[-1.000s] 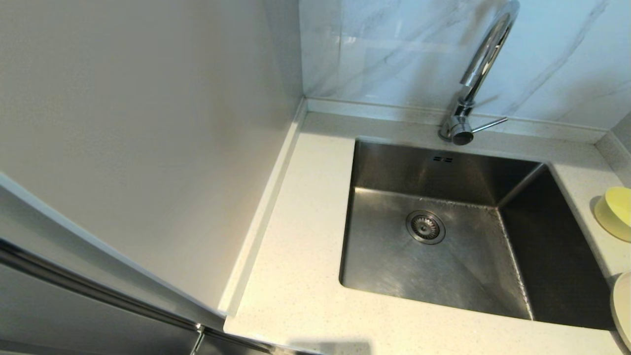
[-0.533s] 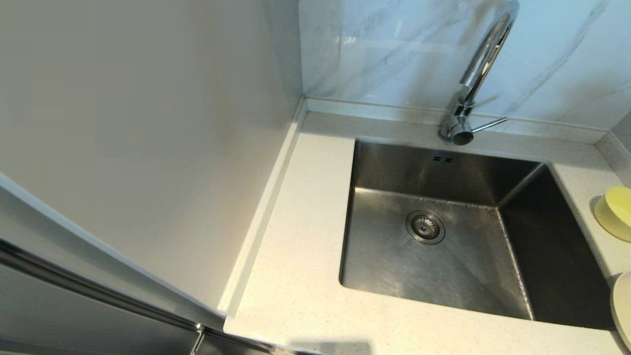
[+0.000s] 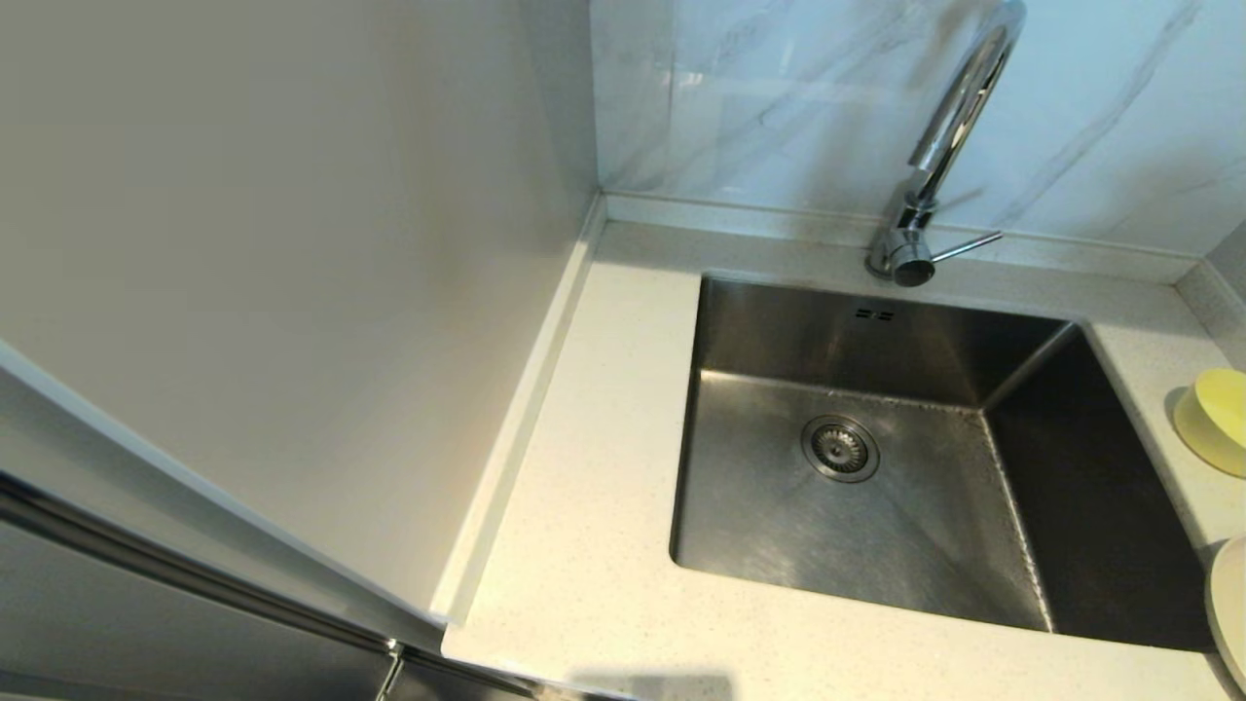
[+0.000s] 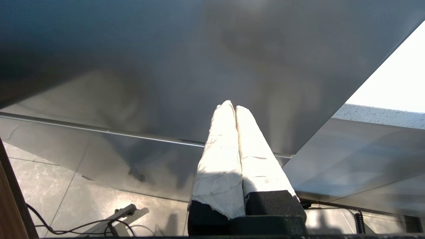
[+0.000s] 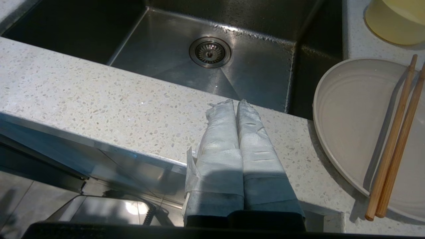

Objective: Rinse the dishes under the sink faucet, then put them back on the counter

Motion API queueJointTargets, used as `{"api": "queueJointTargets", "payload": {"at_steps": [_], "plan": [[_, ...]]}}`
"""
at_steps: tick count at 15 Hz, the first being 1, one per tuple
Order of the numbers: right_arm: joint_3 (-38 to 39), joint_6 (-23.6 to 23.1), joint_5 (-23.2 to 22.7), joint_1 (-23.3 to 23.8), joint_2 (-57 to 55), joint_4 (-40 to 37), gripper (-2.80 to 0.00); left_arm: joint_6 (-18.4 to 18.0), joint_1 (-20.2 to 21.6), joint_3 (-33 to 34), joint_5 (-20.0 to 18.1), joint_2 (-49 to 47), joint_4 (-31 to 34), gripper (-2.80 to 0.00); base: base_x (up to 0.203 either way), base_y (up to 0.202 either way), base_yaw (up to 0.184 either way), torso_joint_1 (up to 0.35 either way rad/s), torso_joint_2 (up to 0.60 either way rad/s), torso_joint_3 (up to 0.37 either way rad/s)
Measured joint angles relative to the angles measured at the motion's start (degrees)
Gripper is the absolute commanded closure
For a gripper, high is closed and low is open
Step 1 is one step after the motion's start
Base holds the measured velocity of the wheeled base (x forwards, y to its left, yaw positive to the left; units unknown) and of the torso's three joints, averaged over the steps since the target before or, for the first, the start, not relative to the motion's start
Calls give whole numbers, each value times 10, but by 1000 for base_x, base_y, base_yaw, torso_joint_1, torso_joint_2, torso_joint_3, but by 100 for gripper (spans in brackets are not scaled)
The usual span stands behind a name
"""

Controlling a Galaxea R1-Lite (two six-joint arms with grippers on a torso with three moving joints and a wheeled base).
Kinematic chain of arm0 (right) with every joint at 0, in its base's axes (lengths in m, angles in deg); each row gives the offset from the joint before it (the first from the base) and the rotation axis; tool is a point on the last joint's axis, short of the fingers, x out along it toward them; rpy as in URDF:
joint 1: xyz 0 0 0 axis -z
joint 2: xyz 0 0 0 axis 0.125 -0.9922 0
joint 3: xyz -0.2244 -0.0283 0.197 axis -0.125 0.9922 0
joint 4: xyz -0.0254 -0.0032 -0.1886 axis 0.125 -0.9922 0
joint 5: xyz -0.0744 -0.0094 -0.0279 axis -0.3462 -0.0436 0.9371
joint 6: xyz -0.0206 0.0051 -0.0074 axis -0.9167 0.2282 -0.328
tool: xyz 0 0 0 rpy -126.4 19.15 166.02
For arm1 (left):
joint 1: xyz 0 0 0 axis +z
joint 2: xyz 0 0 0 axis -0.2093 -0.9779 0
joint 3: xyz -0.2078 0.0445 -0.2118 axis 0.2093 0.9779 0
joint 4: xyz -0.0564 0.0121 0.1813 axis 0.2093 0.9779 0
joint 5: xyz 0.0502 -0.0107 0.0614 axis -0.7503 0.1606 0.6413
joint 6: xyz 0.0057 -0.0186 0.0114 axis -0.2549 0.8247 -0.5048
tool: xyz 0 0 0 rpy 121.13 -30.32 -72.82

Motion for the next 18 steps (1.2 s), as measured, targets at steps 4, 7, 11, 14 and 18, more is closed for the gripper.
{"api": "queueJointTargets", "payload": {"at_steps": [4, 7, 11, 14, 18], "plan": [[0, 0, 0, 0, 0, 0, 0, 0, 0, 0, 0, 0, 0, 0, 0, 0, 0, 0, 0, 0], [0, 0, 0, 0, 0, 0, 0, 0, 0, 0, 0, 0, 0, 0, 0, 0, 0, 0, 0, 0], [0, 0, 0, 0, 0, 0, 0, 0, 0, 0, 0, 0, 0, 0, 0, 0, 0, 0, 0, 0], [0, 0, 1, 0, 0, 1, 0, 0, 0, 0, 0, 0, 0, 0, 0, 0, 0, 0, 0, 0], [0, 0, 1, 0, 0, 1, 0, 0, 0, 0, 0, 0, 0, 0, 0, 0, 0, 0, 0, 0]]}}
